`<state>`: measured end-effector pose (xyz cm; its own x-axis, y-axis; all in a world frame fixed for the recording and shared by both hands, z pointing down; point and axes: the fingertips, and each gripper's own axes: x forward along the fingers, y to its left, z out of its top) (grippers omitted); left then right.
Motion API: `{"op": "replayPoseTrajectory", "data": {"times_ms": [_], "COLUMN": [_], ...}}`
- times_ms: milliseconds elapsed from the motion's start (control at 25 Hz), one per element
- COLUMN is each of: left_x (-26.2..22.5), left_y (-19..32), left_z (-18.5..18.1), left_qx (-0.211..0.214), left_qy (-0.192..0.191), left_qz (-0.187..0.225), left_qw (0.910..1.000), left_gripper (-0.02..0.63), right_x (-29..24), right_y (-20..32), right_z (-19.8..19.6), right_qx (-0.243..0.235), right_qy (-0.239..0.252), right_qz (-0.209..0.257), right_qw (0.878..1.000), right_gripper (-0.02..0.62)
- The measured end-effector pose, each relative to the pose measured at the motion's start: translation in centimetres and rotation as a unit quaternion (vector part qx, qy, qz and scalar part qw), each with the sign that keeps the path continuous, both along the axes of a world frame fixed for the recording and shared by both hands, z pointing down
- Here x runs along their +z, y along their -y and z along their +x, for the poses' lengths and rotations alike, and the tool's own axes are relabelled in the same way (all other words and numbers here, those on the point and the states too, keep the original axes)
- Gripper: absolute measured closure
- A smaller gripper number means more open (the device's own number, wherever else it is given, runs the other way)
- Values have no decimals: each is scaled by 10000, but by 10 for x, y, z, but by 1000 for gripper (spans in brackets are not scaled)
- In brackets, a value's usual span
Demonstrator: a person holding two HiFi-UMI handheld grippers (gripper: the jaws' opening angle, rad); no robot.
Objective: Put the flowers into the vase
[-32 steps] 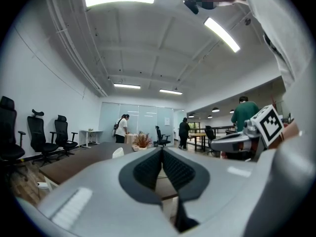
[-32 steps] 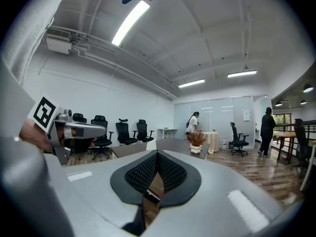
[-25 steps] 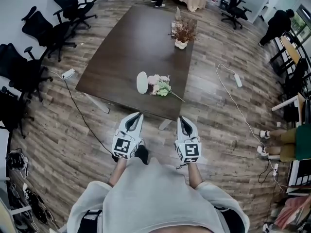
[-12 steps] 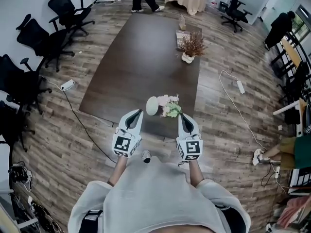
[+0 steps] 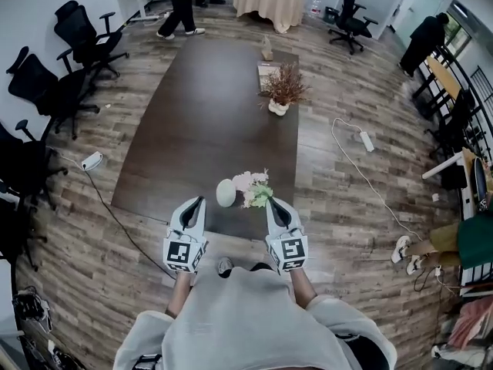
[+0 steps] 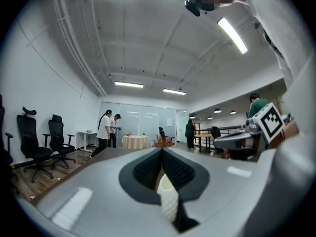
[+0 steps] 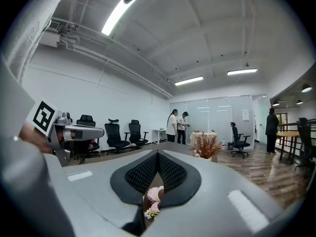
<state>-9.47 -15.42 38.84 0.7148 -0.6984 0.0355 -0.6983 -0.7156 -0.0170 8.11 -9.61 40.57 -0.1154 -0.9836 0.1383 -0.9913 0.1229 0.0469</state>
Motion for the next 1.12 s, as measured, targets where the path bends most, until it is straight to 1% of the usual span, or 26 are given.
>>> {"op": "replayPoseTrajectory", "data": {"times_ms": [200, 360, 440, 680, 960, 1040, 1080, 1120], "left_x": [-5, -4, 0, 24, 61, 75, 82, 88], "left_y": [-10, -13, -18, -27, -20, -18, -17, -16], "left_z": [7, 20, 22, 19, 32, 35, 36, 37], "left_qx": [-317, -350, -360, -325, -109, -34, -4, 19], "left_qy": [-43, -59, -35, 100, 210, 257, 277, 290], "left_qz": [1, -26, -103, -447, -891, -1004, -1064, -1119], "left_qw": [9995, 9994, 9993, 9984, 9957, 9946, 9939, 9933], "left_gripper": [595, 595, 595, 595, 595, 595, 595, 596], "right_x": [-8, -9, -4, 27, 84, 102, 112, 122], "right_y": [-5, -3, -4, -11, -17, -17, -18, -19], "right_z": [16, 32, 35, 31, 35, 37, 38, 38], "right_qx": [-257, -275, -277, -285, -169, -127, -112, -130], "right_qy": [-28, -29, 6, 146, 256, 164, 27, -246], "right_qz": [25, 9, -53, -441, -1087, -1253, -1346, -1444], "right_qw": [9997, 9996, 9996, 9985, 9936, 9919, 9908, 9891], "right_gripper": [597, 597, 597, 597, 597, 597, 597, 597]}}
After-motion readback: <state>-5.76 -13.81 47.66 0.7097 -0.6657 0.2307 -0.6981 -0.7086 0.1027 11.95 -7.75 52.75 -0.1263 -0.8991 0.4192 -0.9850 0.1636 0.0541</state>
